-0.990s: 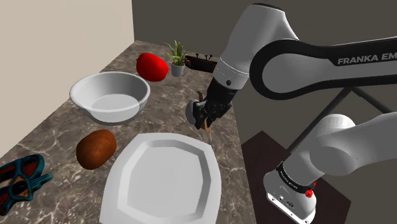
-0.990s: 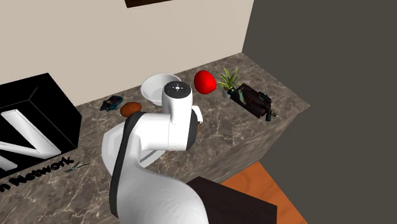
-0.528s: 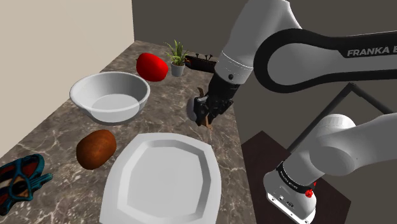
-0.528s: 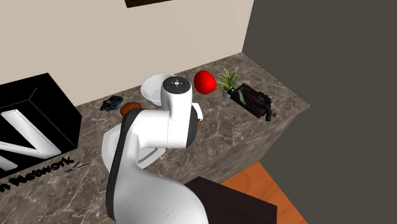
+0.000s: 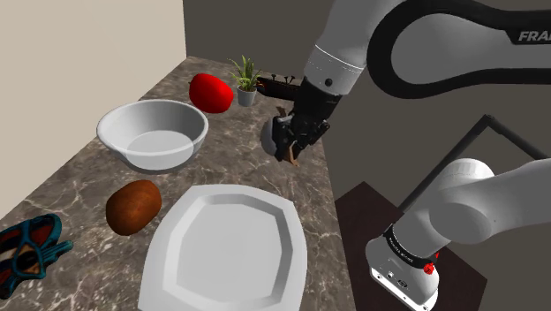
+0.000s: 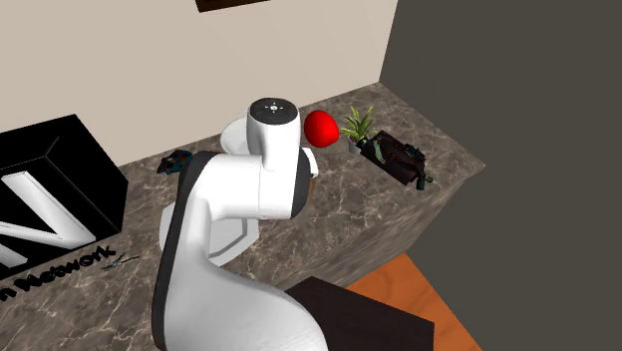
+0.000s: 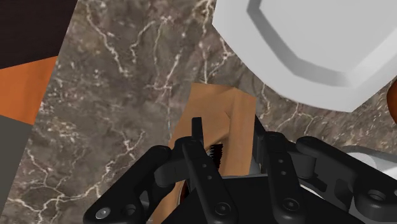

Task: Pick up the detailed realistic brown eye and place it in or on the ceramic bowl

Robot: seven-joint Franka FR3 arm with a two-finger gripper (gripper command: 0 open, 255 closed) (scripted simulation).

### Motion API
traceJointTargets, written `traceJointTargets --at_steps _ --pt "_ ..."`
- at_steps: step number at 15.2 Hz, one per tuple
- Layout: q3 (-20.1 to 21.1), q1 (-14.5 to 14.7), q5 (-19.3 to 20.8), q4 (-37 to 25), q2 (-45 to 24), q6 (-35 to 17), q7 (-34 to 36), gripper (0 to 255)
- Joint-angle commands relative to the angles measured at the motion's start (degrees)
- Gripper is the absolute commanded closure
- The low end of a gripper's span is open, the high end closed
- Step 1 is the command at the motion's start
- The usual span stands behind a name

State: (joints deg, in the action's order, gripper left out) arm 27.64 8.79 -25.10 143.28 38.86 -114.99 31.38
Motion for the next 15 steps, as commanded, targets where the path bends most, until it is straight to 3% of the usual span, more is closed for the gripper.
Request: traceJointTargets --at_steps 1,15 --pt "-0.5 -0.1 0.4 -1.3 0.4 1.7 0.2 255" --pt "-3.1 -1.1 3.0 -11.8 0.3 12.1 1.9 255"
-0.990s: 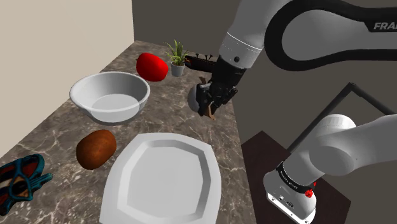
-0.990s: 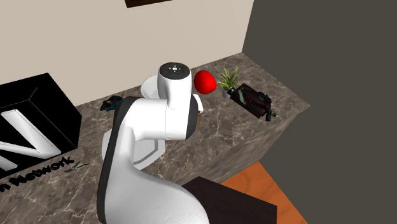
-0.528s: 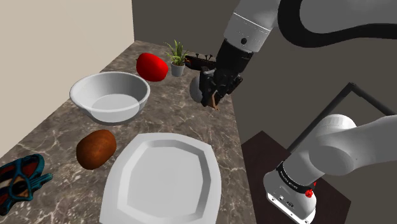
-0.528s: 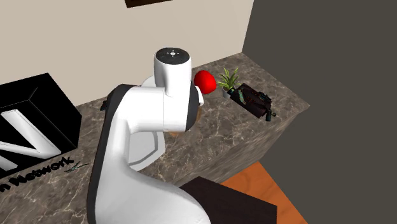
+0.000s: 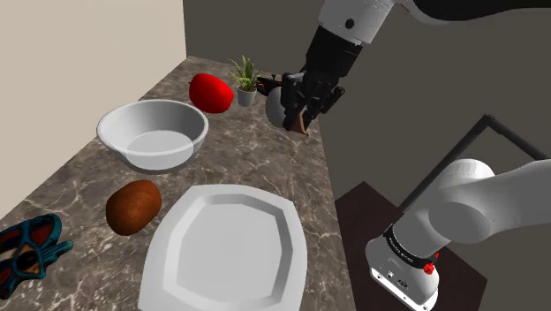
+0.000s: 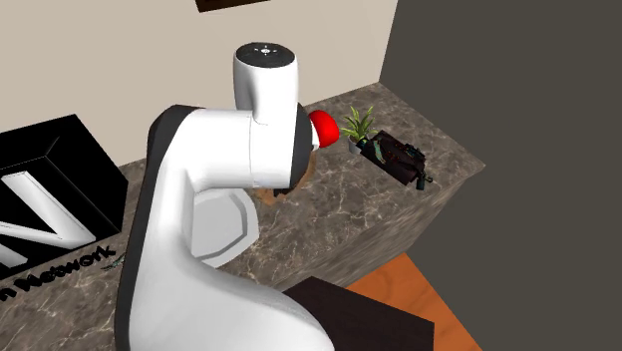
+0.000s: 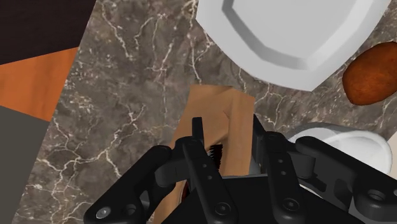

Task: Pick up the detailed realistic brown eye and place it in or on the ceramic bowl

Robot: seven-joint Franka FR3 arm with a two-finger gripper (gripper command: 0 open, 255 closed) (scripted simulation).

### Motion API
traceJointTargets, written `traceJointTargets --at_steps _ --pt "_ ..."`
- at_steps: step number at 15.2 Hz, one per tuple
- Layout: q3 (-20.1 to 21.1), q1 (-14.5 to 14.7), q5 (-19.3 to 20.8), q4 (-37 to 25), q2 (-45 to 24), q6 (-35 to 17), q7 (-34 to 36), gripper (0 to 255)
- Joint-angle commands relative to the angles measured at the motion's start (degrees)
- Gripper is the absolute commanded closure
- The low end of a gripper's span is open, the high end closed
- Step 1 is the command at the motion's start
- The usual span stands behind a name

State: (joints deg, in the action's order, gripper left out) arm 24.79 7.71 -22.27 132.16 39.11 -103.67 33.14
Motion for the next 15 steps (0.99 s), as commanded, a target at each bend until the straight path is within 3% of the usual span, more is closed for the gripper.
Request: traceJointTargets --at_steps 1,3,9,15 --pt "-0.4 -0.1 0.3 -1.5 0.0 1.5 0.2 255" --pt "-0.6 -0.2 0.6 -2.9 -0.2 2.6 0.4 255" --pt "6.3 -3.4 3.6 -14.0 -14.3 -1.5 5.6 255" --pt "13.8 -5.8 12.0 -27.8 -30.3 -3.3 13.6 255"
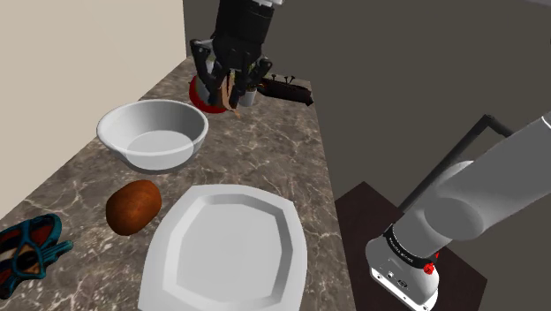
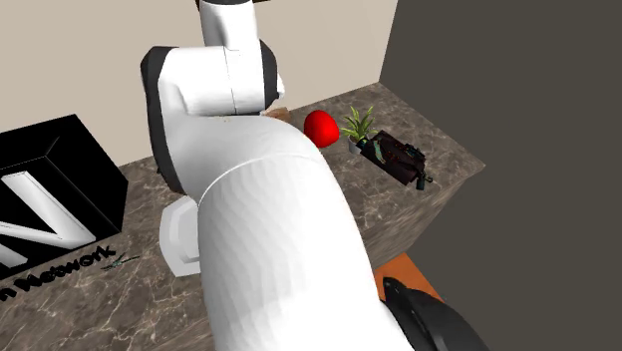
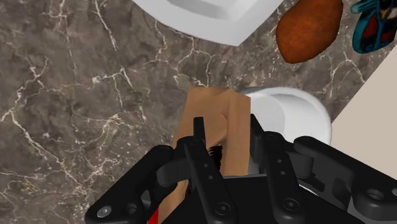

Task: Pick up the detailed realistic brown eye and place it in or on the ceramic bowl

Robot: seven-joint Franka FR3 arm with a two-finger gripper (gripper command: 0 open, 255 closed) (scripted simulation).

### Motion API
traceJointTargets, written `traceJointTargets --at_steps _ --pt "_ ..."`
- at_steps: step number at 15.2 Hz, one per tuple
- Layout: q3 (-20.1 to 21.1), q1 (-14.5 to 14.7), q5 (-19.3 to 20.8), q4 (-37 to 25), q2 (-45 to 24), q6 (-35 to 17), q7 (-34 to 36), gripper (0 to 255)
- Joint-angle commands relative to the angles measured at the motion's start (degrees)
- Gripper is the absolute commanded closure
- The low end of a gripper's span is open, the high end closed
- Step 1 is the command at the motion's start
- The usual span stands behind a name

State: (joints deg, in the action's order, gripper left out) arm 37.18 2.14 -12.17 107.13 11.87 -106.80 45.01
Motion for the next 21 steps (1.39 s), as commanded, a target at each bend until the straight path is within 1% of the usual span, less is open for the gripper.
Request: traceJointTargets --at_steps 1,3,5,7,9,10,21 --pt "2.6 -0.3 4.0 -5.4 -6.1 -0.1 3.4 255" --pt "4.6 0.4 8.7 -11.0 -12.4 0.4 6.9 255" --pt "5.8 2.3 13.9 -17.3 -19.1 1.6 10.4 255" --pt "6.1 5.4 19.0 -24.5 -25.9 3.7 13.4 255" --pt "5.5 9.6 23.8 -32.8 -32.7 6.5 15.6 255" --pt "5.0 10.9 24.8 -35.0 -34.3 7.3 16.0 255" --pt "4.8 8.6 23.7 -24.1 -32.7 -2.1 15.7 255"
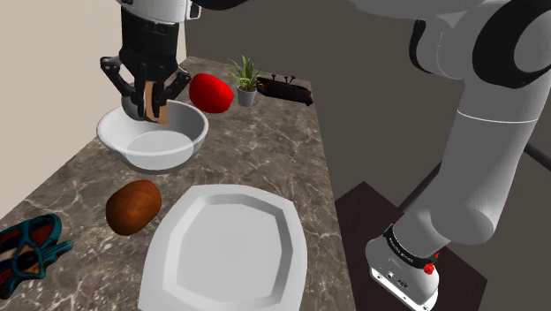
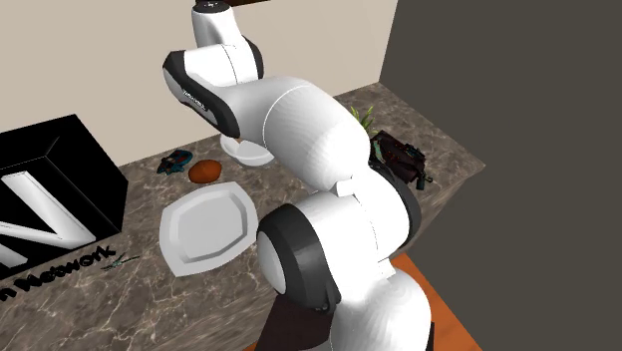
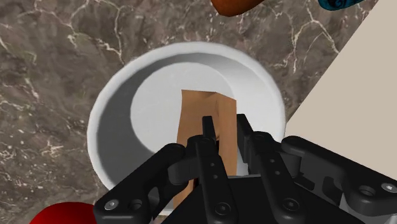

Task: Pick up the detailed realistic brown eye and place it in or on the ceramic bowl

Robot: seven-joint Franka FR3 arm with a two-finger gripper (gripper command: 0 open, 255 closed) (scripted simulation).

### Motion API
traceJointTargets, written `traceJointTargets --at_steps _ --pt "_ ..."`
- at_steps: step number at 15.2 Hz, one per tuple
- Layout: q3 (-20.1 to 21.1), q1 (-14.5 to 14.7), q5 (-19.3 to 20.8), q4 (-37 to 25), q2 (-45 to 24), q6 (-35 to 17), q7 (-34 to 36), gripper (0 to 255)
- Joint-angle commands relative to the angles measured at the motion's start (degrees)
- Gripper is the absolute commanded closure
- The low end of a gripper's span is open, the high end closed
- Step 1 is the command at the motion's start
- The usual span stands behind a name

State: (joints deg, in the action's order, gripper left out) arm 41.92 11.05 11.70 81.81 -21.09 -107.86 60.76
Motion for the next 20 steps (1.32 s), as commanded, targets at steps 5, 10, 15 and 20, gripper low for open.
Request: traceJointTargets --at_steps 5,10,15,20 --pt "-0.1 -0.7 -0.1 3.6 0.4 -3.3 0.0 255" --pt "-0.1 -0.7 -0.1 3.6 0.4 -3.3 0.0 255" --pt "-0.1 -0.7 -0.1 3.6 0.3 -3.3 0.0 0" --pt "0.4 -0.8 -1.3 -1.9 1.8 3.3 -0.8 0"
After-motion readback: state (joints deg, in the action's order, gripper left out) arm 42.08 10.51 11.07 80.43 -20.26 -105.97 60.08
